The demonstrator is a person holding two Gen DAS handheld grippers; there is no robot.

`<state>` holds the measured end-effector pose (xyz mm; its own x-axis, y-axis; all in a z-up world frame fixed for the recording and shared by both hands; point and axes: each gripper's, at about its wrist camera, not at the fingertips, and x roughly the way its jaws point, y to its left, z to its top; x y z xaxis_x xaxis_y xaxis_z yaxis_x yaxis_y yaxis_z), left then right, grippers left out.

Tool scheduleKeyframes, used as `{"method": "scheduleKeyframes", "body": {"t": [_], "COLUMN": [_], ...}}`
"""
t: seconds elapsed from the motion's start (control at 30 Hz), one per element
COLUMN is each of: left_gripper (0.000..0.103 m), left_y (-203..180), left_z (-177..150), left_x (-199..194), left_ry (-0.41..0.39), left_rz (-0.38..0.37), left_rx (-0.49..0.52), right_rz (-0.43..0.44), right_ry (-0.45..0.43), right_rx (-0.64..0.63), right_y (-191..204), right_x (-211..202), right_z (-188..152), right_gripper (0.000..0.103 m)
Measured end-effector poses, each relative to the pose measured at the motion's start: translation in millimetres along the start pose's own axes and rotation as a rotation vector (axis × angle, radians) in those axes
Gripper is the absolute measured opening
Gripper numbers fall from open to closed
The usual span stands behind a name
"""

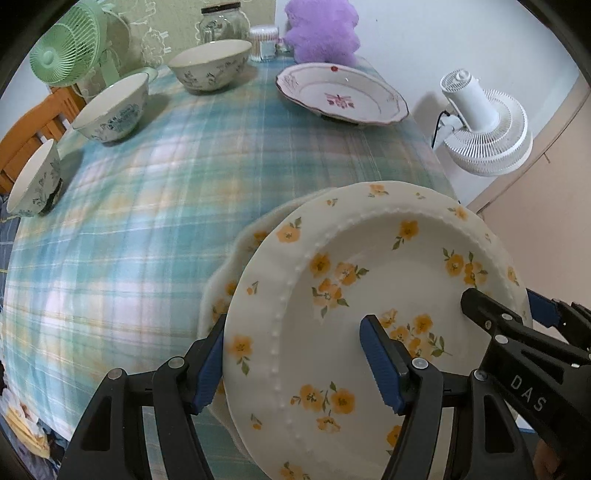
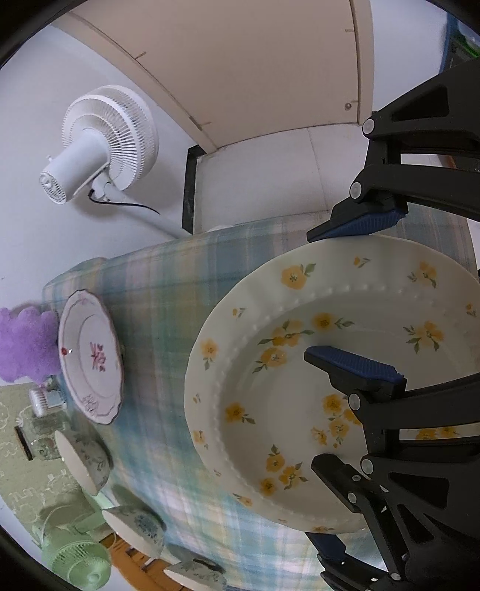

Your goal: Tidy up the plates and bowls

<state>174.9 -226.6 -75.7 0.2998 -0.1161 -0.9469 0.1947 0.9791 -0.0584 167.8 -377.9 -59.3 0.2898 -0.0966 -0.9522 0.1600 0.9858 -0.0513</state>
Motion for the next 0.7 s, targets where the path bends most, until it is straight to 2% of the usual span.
{"method": "scheduleKeyframes", "body": {"t": [0.37, 0.7], "left_gripper": [0.072, 0.076], "left_y": [-6, -9], "left_z": [0, 1], "left_x": [18, 18], "left_ry": [0.023, 0.0], "left_rz": [0.011, 0.051], "left_rx": [-0.035, -0.048], "right_rz": [0.011, 0.013], "right_ry": [0.02, 0.037], "right_rx": [-0.024, -0.027], "right_y": [-10, -10], "right_x": [13, 18], "right_z": [0, -2], "right_gripper": [0.059, 0.059]}}
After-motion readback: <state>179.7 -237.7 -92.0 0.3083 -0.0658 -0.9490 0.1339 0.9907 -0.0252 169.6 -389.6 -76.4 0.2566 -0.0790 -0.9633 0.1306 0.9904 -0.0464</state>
